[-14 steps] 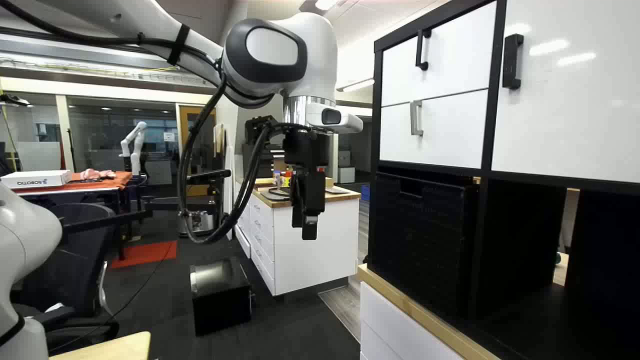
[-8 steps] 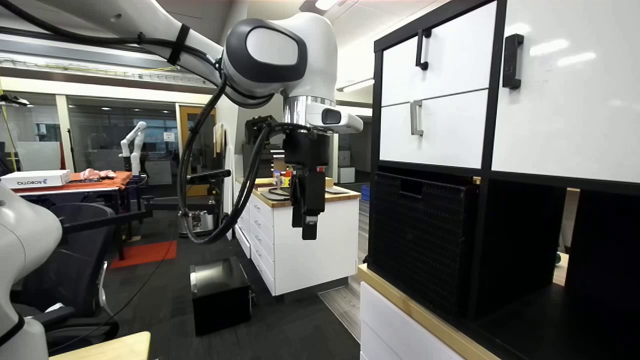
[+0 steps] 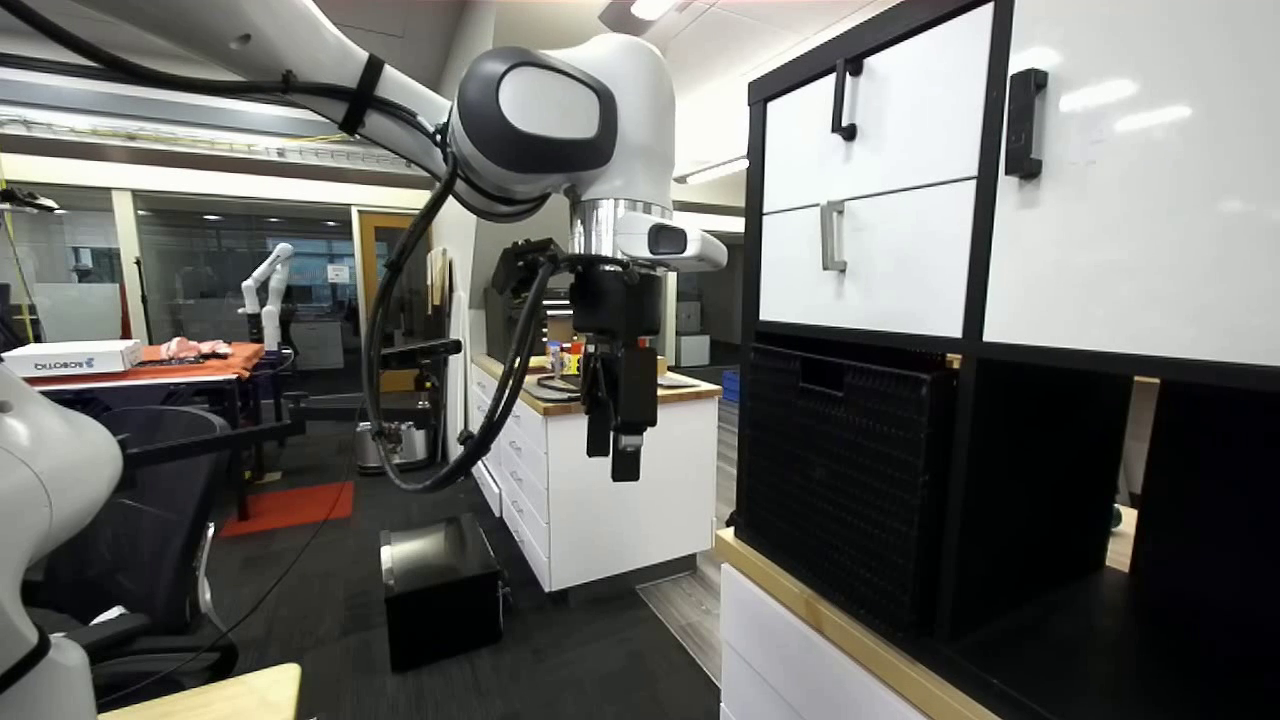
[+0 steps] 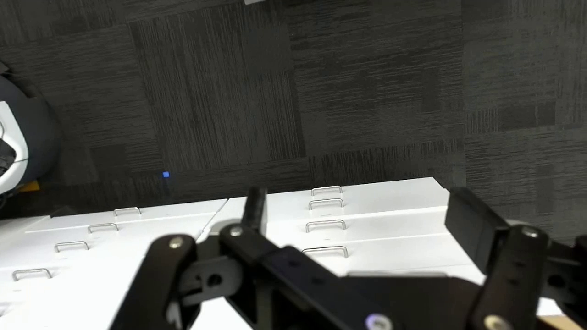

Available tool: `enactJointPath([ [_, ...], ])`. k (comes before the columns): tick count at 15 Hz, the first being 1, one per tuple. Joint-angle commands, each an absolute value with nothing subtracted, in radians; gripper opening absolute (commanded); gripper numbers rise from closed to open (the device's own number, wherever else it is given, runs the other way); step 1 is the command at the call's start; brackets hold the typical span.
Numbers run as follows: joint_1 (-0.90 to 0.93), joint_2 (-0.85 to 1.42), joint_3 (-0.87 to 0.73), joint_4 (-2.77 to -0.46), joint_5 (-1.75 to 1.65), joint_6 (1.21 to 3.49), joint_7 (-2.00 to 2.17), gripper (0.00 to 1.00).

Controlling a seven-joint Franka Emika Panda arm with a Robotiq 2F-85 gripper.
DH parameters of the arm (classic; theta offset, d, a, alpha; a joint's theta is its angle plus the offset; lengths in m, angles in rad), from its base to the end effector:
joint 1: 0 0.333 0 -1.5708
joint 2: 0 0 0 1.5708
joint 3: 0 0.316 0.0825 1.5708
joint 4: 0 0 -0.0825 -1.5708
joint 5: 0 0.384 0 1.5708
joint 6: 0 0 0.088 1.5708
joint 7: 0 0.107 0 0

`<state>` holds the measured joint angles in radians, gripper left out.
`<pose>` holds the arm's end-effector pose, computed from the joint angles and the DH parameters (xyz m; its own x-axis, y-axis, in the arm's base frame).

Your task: Pull out the black basket

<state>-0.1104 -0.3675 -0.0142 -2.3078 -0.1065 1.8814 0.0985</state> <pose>0.4287 -0.0621 0.4841 0.9809 -0.1876 -0.0508 -0.1819 -0.9783 0.0995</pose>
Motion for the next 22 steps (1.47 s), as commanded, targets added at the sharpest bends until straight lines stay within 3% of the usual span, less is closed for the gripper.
enactJointPath([
  [1,-0.079,-0.307,-0.025,-2.274,-0.108,1.938,0.031,1.00],
  [14,0.002,-0.099,-0.023,-2.122,-0.083,2.237,-0.421,1.00],
  [22,0.036,-0.092,0.001,-2.128,-0.100,2.392,-0.553,1.00],
])
